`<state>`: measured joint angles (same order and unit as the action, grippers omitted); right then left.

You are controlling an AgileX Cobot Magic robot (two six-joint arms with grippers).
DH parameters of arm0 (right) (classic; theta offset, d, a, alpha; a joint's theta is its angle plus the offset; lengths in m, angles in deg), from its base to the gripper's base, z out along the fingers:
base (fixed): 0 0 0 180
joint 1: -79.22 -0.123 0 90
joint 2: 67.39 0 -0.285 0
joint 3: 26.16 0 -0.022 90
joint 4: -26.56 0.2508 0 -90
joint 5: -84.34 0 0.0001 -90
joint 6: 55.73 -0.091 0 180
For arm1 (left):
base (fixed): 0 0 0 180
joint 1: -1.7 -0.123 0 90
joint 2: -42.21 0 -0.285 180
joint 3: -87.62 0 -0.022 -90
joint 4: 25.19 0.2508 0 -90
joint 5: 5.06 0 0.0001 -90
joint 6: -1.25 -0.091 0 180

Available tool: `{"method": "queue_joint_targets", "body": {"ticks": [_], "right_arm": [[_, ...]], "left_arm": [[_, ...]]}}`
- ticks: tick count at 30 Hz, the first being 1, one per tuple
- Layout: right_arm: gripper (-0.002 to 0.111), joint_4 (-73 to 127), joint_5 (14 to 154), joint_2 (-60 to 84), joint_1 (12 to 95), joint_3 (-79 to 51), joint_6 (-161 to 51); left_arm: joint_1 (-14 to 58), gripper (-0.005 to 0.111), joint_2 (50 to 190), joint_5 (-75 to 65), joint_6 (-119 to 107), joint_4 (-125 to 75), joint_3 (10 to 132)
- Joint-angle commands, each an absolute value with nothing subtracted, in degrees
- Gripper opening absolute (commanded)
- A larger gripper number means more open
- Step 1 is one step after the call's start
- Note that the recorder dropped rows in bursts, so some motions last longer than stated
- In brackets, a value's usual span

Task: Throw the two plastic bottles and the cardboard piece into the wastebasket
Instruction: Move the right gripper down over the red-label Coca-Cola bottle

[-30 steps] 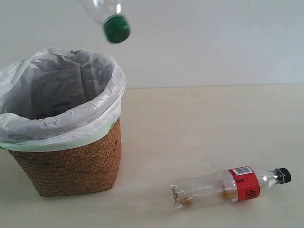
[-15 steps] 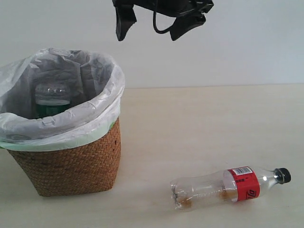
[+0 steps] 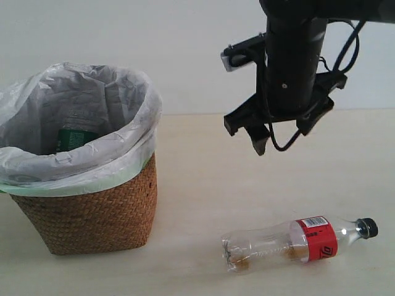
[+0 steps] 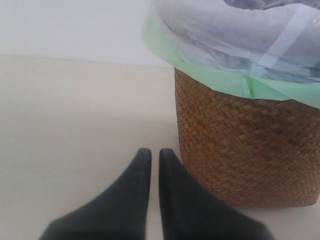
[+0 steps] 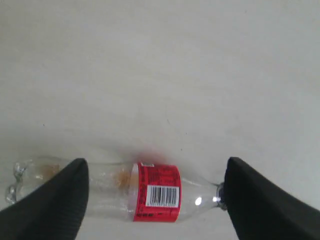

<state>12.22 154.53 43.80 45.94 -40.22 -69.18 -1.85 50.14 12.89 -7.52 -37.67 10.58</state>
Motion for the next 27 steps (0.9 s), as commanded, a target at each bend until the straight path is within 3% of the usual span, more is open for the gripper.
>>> {"method": "queue_joint_targets", "body": {"ticks": [1,9,16,27], "right_arm": [[0.066,11.9,154.3,39.8,46.2,-35.5,-73.3],[0.066,14.8,154.3,29.5,46.2,-25.4,-84.0],[0.066,13.1,154.3,24.1,46.0,-13.4,-117.5],[0.066,15.7,126.2,25.1,46.1,-1.2,-124.8]], "left_arm": [[-2.0,0.006,50.0,12.7,-7.0,-37.6,10.4],[-2.0,0.006,50.0,12.7,-7.0,-37.6,10.4],[-2.0,0.006,50.0,12.7,-7.0,-37.6,10.4],[-2.0,0.006,50.0,12.7,-7.0,-37.6,10.4]]}}
